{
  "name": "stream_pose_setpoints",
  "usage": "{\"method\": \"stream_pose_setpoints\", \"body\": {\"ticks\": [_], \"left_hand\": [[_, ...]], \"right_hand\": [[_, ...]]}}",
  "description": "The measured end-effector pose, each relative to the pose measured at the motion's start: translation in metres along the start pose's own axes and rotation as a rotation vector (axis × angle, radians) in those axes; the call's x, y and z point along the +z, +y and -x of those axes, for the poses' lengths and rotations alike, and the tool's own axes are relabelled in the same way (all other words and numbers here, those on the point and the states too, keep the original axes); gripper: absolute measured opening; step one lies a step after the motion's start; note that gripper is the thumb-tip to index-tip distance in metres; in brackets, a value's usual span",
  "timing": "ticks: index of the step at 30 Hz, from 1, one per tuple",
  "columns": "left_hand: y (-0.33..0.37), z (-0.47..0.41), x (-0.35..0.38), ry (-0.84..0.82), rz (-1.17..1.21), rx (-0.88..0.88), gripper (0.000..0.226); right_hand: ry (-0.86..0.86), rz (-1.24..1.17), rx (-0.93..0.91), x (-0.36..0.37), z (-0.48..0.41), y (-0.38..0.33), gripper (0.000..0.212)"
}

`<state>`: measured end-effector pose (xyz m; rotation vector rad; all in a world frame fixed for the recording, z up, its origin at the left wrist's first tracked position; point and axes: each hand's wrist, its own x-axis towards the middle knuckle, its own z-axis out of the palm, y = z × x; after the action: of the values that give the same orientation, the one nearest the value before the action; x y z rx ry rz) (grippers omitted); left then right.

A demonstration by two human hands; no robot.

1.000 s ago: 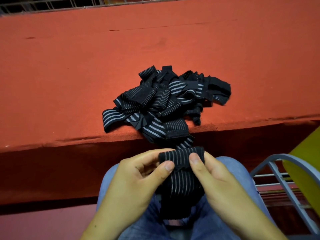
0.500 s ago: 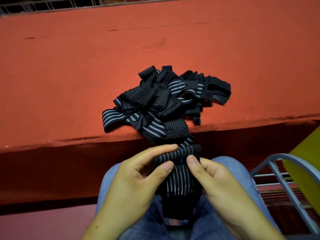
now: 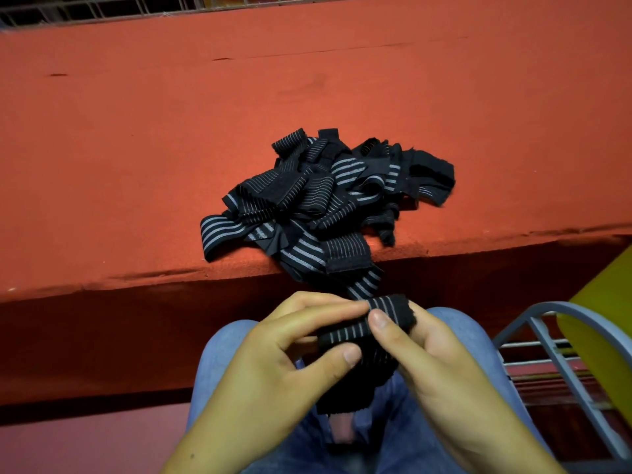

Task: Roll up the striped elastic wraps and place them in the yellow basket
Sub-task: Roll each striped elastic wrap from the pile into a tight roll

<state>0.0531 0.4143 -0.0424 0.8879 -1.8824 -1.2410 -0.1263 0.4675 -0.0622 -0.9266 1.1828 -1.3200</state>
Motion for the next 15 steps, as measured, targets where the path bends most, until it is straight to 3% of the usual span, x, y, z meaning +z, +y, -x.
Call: {"method": "stream_pose_setpoints", "body": {"ticks": [3,7,15], "left_hand": [[0.0046,0.0023,-0.0011,-0.005,0.121,-0.105,0.044],[0.0025,0.0001,-0.001,0.047,0.129,-0.1,0.025],[0.0003,-0.0013,-0.0002,0.034,0.046,-0.061,0.022]], "right_hand": [[0.017,-0.034,-0.002,-0.0022,0.0003,-0.0004,0.023],[0.029,0.009,-0.017,-0.0049,-0.0001,0.0024,0.027],[0.05,0.158,-0.058,0.0019,-0.0036,0.0019,0.04]]}}
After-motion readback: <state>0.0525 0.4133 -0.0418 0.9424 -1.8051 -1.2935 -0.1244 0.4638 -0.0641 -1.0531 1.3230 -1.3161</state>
